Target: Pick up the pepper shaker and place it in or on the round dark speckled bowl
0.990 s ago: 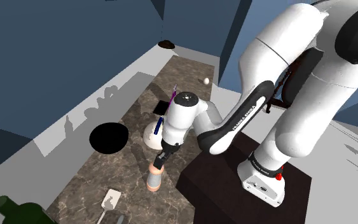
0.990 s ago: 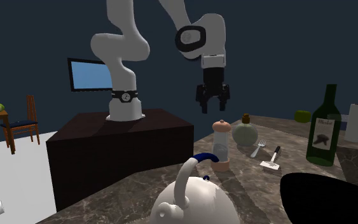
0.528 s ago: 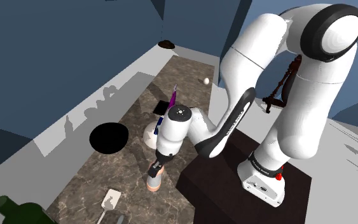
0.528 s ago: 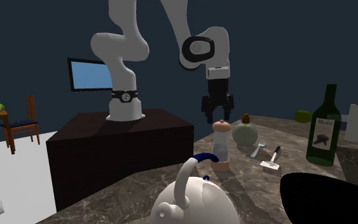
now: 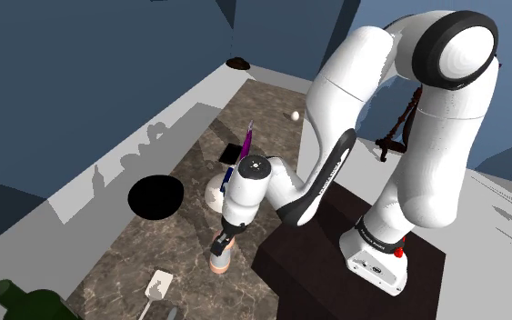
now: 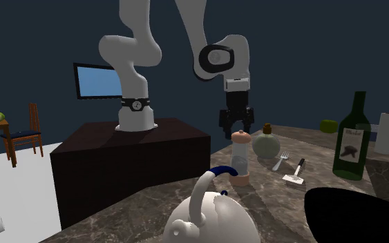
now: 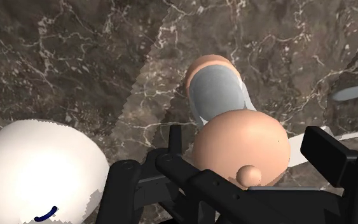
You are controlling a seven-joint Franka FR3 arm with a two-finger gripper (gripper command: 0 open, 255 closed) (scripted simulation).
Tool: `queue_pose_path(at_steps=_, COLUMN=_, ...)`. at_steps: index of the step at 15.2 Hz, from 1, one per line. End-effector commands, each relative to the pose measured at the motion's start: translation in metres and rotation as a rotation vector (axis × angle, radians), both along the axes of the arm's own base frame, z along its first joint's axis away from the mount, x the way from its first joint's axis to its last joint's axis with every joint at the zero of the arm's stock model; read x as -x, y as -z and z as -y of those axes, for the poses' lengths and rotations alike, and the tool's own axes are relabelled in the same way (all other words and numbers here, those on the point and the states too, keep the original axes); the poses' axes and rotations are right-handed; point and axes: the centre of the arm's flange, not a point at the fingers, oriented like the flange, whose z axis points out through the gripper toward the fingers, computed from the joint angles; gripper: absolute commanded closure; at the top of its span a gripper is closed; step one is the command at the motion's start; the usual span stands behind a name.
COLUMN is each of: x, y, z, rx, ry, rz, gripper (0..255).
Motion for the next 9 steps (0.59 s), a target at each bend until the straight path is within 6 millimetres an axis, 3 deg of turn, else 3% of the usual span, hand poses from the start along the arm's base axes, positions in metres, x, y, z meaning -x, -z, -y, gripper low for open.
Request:
queue_pose_path(at_steps=1, x=0.0, y=0.0001, z=0.0, rx=0.0, ry=0.0, rz=0.0, gripper=0)
queue_pose_path(at_steps=2, x=0.0, y=0.0001, z=0.0, rx=0.0, ry=0.0, rz=0.0, gripper=0)
queue_pose_path(at_steps=3, x=0.0, y=0.0001, z=0.0, rx=0.0, ry=0.0, rz=0.0, gripper=255)
queue_pose_path(at_steps=9, x=-0.0001, y=0.0, z=0.0, rx=0.0, ry=0.0, rz=0.0, gripper=255)
